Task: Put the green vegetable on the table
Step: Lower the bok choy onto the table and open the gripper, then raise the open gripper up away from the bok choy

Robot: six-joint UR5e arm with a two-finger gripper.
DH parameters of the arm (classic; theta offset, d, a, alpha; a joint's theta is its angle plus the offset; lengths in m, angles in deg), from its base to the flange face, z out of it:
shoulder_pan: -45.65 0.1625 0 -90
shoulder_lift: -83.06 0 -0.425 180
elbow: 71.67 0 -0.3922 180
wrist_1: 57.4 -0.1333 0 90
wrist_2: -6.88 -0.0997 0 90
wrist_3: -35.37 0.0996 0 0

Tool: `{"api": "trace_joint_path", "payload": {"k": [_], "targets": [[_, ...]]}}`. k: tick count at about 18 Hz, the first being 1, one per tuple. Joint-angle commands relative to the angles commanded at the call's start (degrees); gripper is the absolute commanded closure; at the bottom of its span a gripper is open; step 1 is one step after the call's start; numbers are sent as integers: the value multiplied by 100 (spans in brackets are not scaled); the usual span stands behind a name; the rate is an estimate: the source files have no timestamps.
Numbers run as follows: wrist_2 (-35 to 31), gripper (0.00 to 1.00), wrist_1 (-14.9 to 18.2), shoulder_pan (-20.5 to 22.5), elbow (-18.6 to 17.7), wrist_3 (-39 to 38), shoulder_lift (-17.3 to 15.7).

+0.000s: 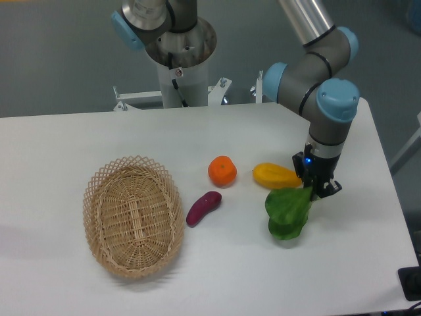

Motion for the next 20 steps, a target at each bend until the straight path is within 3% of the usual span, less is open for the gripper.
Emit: {"api": "trace_joint_path", "payload": {"k": [1,2,3,11,14,16,20], "targets": [[0,39,-9,0,0,0,0],[0,14,-9,0,9,-9,0],[0,1,-9,0,26,-17,-9],[-17,0,26,-44,307,-500,-132],[-35,0,122,-307,439,-878,-368],[-26,0,411,-421,440,-1001,-684],[-26,0,1492,-475,641,-1037,-1247]]}}
